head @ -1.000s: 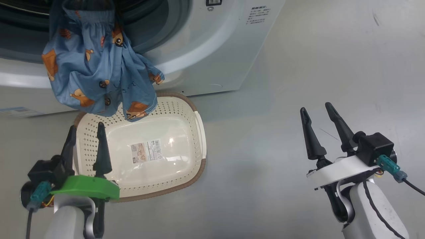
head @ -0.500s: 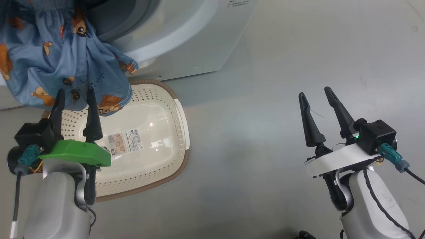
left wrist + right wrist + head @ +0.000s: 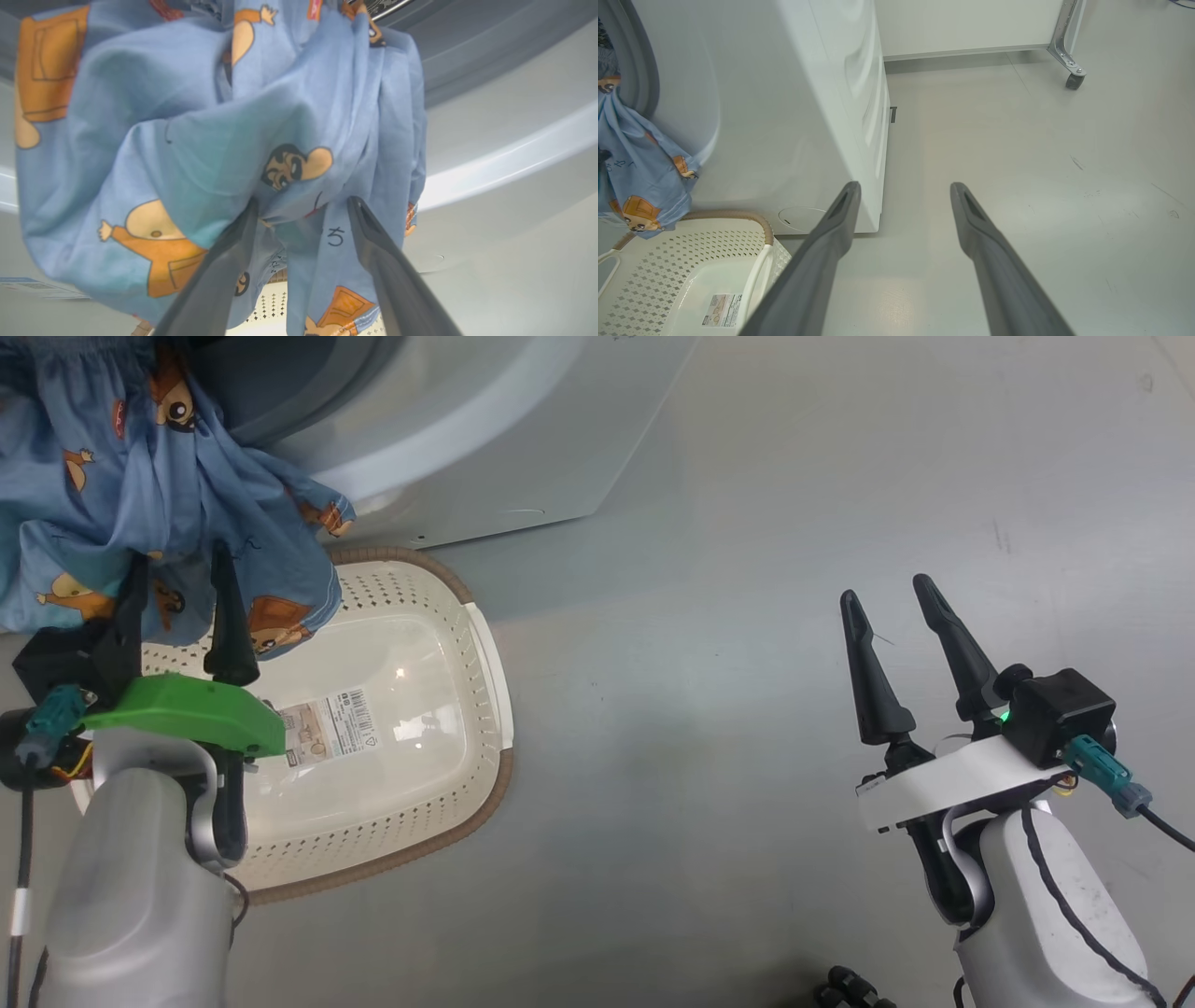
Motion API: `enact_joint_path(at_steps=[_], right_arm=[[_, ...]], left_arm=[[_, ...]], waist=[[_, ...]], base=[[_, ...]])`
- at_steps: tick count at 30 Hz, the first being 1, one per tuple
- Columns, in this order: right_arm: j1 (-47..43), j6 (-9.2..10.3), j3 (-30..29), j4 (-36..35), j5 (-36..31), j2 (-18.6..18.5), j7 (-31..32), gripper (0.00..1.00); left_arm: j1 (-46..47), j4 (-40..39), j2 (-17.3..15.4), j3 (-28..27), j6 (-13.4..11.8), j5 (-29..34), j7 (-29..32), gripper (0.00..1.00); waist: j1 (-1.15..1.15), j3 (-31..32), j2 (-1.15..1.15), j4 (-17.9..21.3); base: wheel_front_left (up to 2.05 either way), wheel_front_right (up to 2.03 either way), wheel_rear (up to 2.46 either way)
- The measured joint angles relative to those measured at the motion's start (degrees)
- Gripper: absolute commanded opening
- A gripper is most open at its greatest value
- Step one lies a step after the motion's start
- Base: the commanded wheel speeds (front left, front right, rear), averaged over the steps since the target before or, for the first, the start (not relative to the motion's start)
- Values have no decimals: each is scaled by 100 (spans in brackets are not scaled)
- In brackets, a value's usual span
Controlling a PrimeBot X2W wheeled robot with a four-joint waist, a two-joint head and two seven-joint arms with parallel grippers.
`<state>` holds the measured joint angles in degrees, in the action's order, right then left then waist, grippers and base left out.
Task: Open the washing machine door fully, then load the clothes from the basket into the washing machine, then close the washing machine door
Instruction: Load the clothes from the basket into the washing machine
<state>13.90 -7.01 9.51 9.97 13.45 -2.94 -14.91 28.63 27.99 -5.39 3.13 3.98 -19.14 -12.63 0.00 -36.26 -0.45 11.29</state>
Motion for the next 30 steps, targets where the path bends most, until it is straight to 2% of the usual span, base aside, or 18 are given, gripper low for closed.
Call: enact_joint_path(at_steps=[5,11,18,25,27,28,29,30], right_arm=[[24,0,36,0,-8,10,0,100],[32,0,203,9,-8,20,0,100],[33,0,188,-5,-8,21,0,100],[36,0,87,-32,-15,21,0,100],[36,0,85,-32,-37,22,0,100],[36,0,80,-30,-40,22,0,100],[37,0,78,-29,-40,22,0,100],[38,0,60,-29,-40,25,0,100]], left_arm=[[237,253,2,-87,-69,0,-5,100],[376,608,-23,-294,-371,9,-13,100],[710,856,-51,-445,-553,7,-63,100],[980,922,62,-514,-610,-11,-112,100],[993,934,80,-525,-610,-11,-113,83],[1005,946,90,-535,-610,-14,-113,63],[1010,953,102,-546,-610,-34,-114,47],[1019,958,118,-543,-606,-56,-114,43]], waist=[[0,-28,0,26],[0,-59,0,99],[0,-152,0,182],[0,-288,0,206],[0,-295,0,198],[0,-296,0,192],[0,-297,0,186],[0,-296,0,176]], base=[[0,0,0],[0,0,0],[0,0,0],[0,0,0],[0,0,0],[0,0,0],[0,0,0],[0,0,0]])
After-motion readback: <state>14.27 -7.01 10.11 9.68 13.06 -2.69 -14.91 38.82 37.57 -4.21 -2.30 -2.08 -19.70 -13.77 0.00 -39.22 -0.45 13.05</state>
